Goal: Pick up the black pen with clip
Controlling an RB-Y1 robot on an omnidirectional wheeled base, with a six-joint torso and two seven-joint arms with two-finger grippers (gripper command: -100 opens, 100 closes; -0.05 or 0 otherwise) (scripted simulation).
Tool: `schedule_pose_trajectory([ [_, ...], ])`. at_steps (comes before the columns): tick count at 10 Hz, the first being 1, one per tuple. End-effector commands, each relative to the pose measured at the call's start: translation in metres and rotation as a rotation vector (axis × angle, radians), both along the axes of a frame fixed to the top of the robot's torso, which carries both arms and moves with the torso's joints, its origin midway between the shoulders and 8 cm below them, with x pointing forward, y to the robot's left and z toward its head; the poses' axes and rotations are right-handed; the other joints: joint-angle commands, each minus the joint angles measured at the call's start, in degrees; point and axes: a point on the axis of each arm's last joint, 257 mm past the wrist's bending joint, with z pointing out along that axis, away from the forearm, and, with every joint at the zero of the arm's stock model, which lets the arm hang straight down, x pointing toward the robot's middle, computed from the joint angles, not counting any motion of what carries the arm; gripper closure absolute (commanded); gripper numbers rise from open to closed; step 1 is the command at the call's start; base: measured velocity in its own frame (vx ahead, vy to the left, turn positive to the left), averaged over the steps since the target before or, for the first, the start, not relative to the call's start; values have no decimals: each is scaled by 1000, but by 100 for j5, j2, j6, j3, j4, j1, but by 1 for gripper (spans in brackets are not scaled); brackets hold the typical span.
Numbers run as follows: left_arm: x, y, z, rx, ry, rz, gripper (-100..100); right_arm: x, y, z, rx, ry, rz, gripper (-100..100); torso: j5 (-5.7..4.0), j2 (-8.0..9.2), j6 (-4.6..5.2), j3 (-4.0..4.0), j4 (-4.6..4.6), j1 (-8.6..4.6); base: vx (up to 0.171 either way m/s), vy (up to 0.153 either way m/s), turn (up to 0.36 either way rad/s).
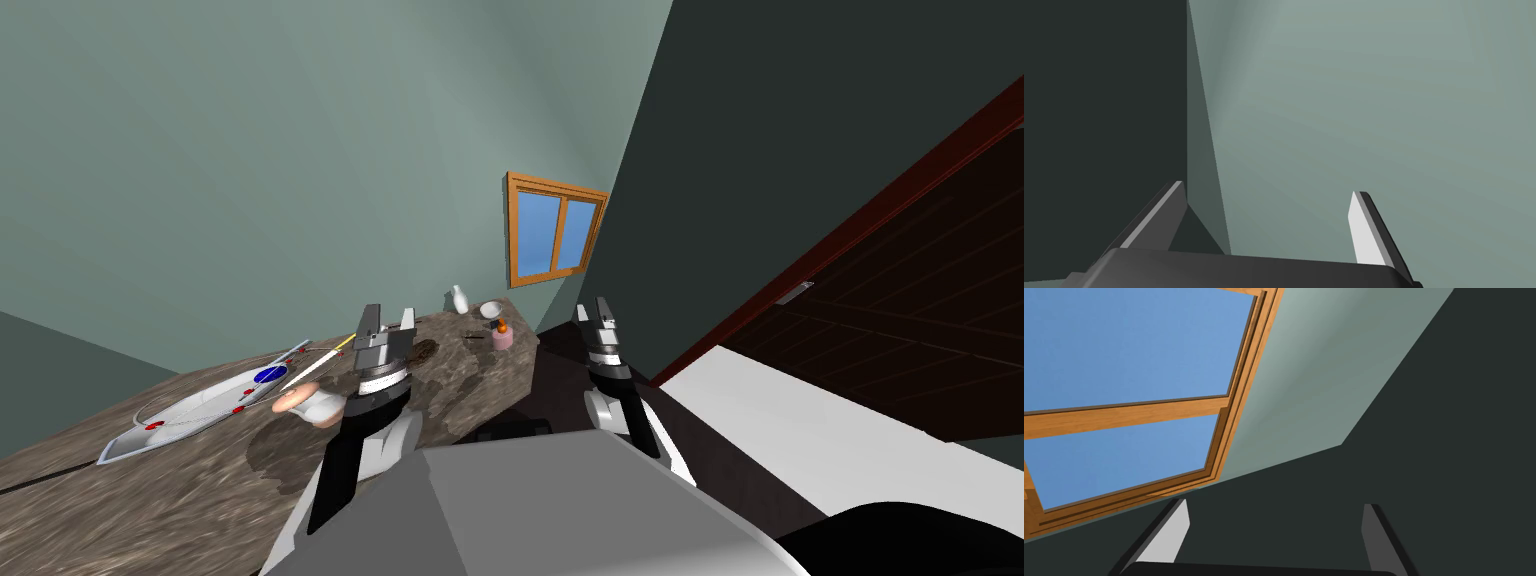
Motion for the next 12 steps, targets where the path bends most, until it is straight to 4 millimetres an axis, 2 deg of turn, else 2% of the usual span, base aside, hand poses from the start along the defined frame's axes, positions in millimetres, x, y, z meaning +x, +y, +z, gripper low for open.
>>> schedule_pose_trajectory([
  [1, 13, -3, -5, 8, 30, -27, -100, 0, 0, 0, 0, 0, 0, 0, 0, 0, 0, 0, 0, 0, -16, -26, 14],
  [4, 44, -7, -19, 12, 100, -76, -100, 0, 0, 0, 0, 0, 0, 0, -5, 11, 1, 6, 2, -23, -38, -65, 12],
  [5, 45, -7, -20, 11, 105, -76, -100, 0, 0, 0, 0, 0, 0, 0, -6, 14, 1, 8, 3, -28, -25, -55, 7],
  [7, 72, -10, -33, 15, 165, -111, -100, 0, 0, 0, 0, 0, 0, 0, -4, 6, 1, 3, 1, -17, -21, -54, 9],
  [8, 75, -10, -35, 14, 179, -112, -100, 0, 0, 0, 0, 0, 0, 0, -5, 6, 1, 3, 1, -23, -26, -51, 6],
  [9, 89, -12, -40, 18, 205, -130, -100, 0, 0, 0, 0, 0, 0, 0, -5, 7, 0, 4, 2, -19, -33, -47, 7],
  [10, 92, -12, -44, 16, 224, -129, -100, 0, 0, 0, 0, 0, 0, 0, -4, 9, 1, 5, 2, -18, -26, -40, 2],
  [11, 107, -13, -50, 21, 252, -146, -100, 0, 0, 0, 0, 0, 0, 0, -4, 8, 0, 5, 2, -15, -24, -55, 4],
  [12, 110, -13, -54, 19, 273, -145, -100, 0, 0, 0, 0, 0, 0, 0, -4, 7, 1, 4, 2, -19, -16, -47, 5],
])
